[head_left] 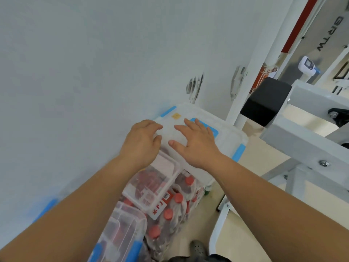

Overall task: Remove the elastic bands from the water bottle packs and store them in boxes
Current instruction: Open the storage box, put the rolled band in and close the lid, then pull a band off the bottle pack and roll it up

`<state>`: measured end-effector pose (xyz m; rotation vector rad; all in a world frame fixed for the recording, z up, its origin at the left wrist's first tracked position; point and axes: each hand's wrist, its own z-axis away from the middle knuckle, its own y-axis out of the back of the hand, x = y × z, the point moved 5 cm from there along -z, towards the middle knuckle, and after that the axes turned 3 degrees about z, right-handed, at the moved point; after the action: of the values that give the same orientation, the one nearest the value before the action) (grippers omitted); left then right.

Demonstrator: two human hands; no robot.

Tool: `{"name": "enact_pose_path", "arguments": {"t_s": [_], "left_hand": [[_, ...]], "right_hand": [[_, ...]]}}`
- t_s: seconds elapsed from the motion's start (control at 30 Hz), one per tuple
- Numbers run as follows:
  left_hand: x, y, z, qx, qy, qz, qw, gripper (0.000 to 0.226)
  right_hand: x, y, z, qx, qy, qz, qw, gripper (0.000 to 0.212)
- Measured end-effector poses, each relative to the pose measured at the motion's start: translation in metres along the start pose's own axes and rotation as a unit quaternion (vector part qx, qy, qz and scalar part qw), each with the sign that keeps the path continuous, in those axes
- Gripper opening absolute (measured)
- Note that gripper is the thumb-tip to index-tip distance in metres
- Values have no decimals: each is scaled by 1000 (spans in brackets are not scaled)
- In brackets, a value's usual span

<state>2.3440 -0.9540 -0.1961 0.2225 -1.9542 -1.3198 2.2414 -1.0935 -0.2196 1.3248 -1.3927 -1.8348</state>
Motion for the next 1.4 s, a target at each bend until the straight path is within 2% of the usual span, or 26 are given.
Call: {"name": "enact_pose_path", "arguments": {"t_s": [0.13,0.37,0.6,0.73,0.93,1.03,1.13,1.4], "left_hand": [[-16,27,38,31,19,2,999,35],[-55,78,139,108,133,-24,985,32],[-86,107,273,172,290,-59,940,27],[-91,115,344,208,352,-67,910,26],[-124,111,437,206,435,-66,874,29],[-145,103,473,166,449,-55,876,35],[-168,97,501,130,447,-39,884,34],[-230,89,512,54,407,3,912,40]], "right_hand": [[-36,-5,21,15,37,-28,999,66],[-121,-35,55,-43,177,-63,981,61],[-200,-81,99,-129,301,-95,940,53],[-247,-97,142,-165,368,-96,910,51],[-304,-136,201,-202,446,-85,868,51],[-333,-166,230,-217,456,-76,859,51],[-351,-200,249,-243,434,-47,866,50],[-344,-266,245,-303,284,35,909,46]]}}
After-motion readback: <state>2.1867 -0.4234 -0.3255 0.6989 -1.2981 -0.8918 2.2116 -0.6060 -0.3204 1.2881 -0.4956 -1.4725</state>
